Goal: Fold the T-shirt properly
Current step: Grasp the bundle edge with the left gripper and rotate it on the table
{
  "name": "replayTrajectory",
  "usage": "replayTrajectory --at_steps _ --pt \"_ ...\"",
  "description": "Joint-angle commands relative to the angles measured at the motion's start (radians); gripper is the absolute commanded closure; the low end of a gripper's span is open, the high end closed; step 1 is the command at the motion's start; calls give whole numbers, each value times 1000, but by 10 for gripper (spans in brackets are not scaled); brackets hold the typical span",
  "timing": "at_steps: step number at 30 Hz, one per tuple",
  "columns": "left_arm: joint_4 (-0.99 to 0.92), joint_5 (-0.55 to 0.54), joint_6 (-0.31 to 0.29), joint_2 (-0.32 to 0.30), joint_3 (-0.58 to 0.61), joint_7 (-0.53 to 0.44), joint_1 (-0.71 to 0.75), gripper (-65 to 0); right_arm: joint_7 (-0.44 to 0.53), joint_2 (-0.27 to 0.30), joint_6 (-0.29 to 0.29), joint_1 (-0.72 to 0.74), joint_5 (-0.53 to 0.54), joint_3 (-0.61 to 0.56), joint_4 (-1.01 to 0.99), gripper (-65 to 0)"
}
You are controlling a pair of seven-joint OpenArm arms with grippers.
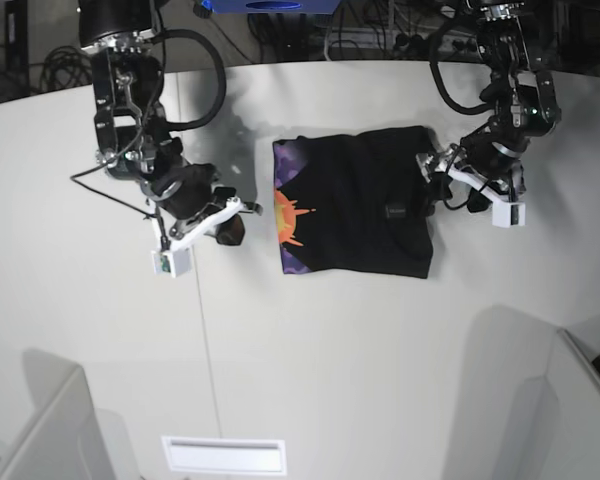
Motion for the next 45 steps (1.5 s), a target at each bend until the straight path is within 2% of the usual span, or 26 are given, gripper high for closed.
replayTrajectory --at_steps 1,8,9,14,22,25,26,28,33,41,45 --pt "-5 -22 -1 -4 17 -21 -22 -650 19 2 7 7 9 18 21 0" --pt "-128 -18 8 -7 99 -21 -87 -650 18 2 9 -13 9 78 27 0" --pt "-136 -18 19 -7 102 -21 -87 -632 18 2 9 -13 9 78 27 0" --pt "-165 -18 78 -11 133 -21 -87 -398 19 2 9 -13 9 78 27 0" --pt "-188 -18 78 -16 139 -19 -83 -150 22 2 9 -6 9 80 27 0" --pt "-200 -18 78 -47 139 47 -88 -15 22 2 9 -6 9 81 27 0" --pt "-203 -18 78 -53 139 74 -96 0 22 2 9 -6 9 92 27 0" --pt "-208 -17 78 -59 139 117 -114 0 22 -5 9 -9 9 139 26 0" --pt "-200 54 72 -134 192 182 -154 0 16 -7 9 -15 9 227 26 0" --pt "-208 106 72 -271 498 179 -268 0 21 -7 9 -78 9 319 26 0" --pt "-206 106 72 -309 634 180 -355 0 21 -7 9 -119 9 368 26 0"
